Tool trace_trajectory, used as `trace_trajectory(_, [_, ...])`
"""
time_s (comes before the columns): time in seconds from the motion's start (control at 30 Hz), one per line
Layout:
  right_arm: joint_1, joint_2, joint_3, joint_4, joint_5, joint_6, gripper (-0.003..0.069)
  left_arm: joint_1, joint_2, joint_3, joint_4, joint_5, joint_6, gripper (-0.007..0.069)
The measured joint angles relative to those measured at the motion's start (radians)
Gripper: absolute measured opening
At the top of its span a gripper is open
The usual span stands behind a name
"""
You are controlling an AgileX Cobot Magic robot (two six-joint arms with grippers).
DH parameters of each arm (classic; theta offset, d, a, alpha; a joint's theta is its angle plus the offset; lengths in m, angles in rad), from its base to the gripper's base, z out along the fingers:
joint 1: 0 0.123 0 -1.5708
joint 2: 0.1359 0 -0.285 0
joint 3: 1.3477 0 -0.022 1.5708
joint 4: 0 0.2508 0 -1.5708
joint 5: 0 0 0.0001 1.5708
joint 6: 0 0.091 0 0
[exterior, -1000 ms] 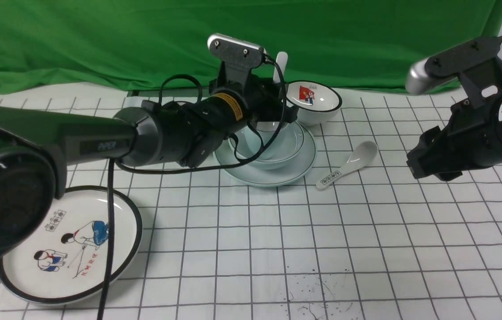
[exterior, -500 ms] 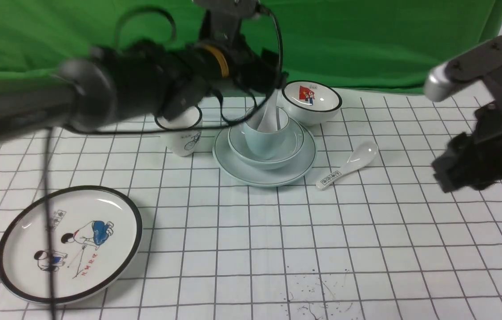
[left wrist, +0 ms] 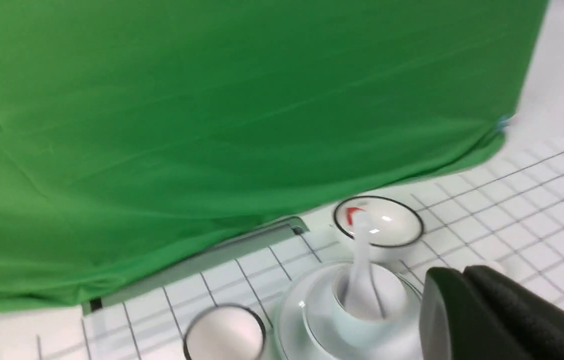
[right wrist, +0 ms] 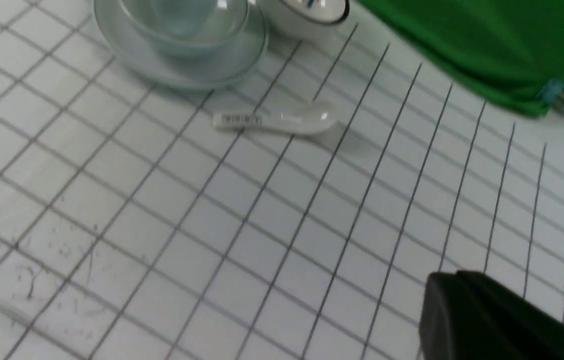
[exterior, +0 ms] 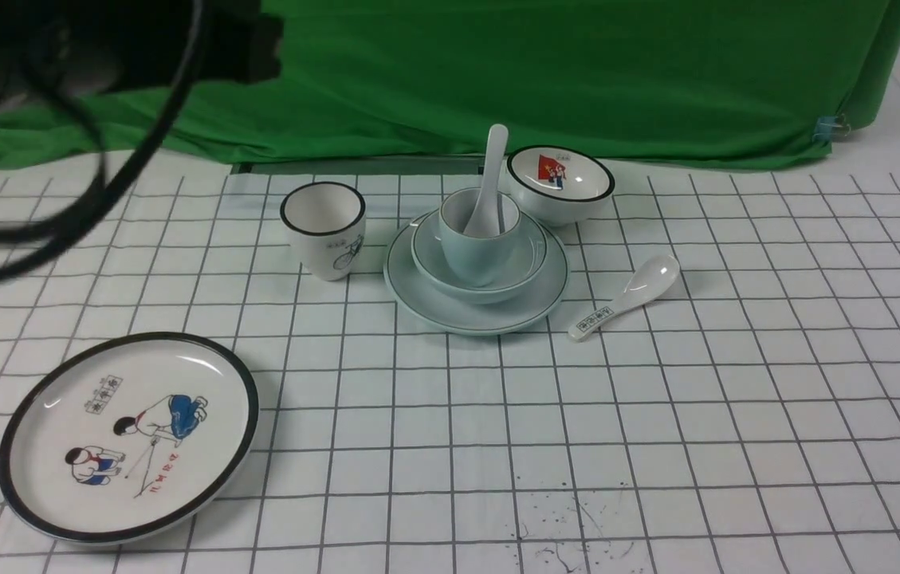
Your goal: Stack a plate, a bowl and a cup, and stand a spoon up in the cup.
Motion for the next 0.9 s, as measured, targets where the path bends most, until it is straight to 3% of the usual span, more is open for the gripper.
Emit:
trace_trajectory(0.2, [0.000, -0.125, 0.395, 0.009, -0.524, 0.156, 0.0020, 0.000, -0.278, 0.364, -0.011, -0.102, 0.011, -0.0033])
trace_trajectory(0.4, [0.000, -0.123, 0.631, 0.009, -0.823, 0.183, 0.0026, 0.000, -0.462, 0.594, -0.017, -0.227, 0.013, -0.0033])
trace_trajectory(0.63, [0.000, -0.117, 0.773, 0.009, -0.808, 0.189, 0.0043, 0.000, -0.522, 0.758, -0.017, -0.396, 0.014, -0.0033])
trace_trajectory(0.8, [0.000, -0.117, 0.779, 0.009, -0.653, 0.189, 0.0061, 0.000, -0.522, 0.839, -0.018, -0.406, 0.014, -0.0033])
trace_trajectory(0.9, [0.000, -0.117, 0.779, 0.009, -0.644, 0.189, 0.0073, 0.000, -0.522, 0.870, 0.005, -0.403, 0.023, -0.0033])
